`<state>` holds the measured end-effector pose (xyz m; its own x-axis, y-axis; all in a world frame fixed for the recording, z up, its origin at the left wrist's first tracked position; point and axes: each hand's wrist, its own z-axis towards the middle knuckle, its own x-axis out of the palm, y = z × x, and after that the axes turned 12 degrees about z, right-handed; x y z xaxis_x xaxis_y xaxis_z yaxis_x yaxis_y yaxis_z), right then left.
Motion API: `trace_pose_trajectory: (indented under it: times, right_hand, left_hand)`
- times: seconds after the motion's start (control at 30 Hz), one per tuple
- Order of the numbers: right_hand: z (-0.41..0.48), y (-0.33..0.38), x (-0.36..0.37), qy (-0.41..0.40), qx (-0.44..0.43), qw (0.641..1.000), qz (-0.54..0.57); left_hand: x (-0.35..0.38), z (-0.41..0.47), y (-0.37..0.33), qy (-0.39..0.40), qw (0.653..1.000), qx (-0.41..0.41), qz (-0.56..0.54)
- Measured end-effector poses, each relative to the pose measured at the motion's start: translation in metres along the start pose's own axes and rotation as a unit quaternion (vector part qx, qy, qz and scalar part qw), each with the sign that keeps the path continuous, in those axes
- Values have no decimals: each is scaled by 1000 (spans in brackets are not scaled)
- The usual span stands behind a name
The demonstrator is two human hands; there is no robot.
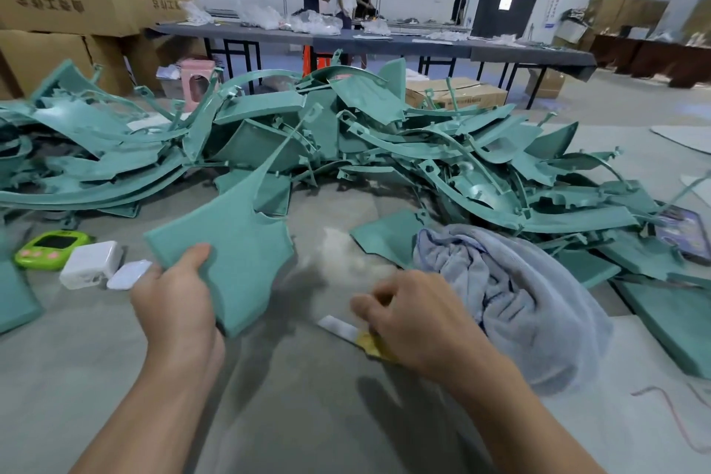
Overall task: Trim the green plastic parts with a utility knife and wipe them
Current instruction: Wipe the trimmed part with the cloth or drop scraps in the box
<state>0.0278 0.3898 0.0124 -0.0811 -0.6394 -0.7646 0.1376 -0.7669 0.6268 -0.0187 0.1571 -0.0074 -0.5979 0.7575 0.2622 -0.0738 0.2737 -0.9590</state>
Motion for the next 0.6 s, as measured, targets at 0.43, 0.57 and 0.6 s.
trace_pose_trajectory:
  times: [0.43, 0.57, 0.6]
  right_hand:
    - [9, -30, -62, -161, 173, 950, -205]
    - [-3, -15, -65, -451, -30, 891, 27]
    - [-9, -4, -63, -479, -79, 870, 81]
  left_hand:
    - [18, -31, 3, 182, 977, 13, 108]
    - [21, -41, 5, 202, 974, 5, 104]
    - [22, -42, 6, 207, 973, 1, 105]
